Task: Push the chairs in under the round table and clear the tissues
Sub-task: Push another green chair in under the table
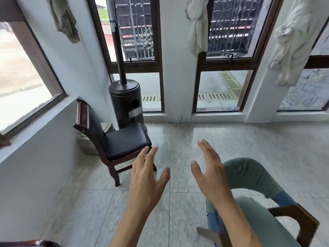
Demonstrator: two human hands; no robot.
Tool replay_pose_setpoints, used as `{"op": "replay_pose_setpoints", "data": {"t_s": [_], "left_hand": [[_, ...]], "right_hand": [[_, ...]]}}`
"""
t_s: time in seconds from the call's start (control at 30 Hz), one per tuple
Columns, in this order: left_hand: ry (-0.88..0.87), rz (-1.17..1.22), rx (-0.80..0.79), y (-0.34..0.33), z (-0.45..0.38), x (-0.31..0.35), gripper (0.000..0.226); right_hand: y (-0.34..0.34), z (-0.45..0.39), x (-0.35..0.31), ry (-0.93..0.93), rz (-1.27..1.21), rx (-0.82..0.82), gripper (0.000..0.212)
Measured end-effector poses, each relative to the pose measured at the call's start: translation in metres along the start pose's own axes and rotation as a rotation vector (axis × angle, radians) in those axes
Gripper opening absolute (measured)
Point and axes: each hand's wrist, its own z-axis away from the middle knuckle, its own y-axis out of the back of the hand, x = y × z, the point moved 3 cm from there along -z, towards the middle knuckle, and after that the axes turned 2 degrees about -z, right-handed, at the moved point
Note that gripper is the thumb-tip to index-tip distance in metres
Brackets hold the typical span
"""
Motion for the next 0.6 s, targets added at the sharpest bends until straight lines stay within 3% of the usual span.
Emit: {"op": "replay_pose_setpoints", "data": {"t_s": [0.33, 0.6], "left_hand": [[-0.044, 0.058, -0.059, -0.060, -0.156, -0.036, 0.064], [-0.171, 0.116, -0.179, -0.111, -0.309, -0.063, 0.065]], "right_hand": [[-0.048, -0.141, 0.047, -0.065, 0.041, 0.032, 0.057], [-0.079, -0.262, 0.072, -0.165, 0.109, 0.166, 0.057]]}}
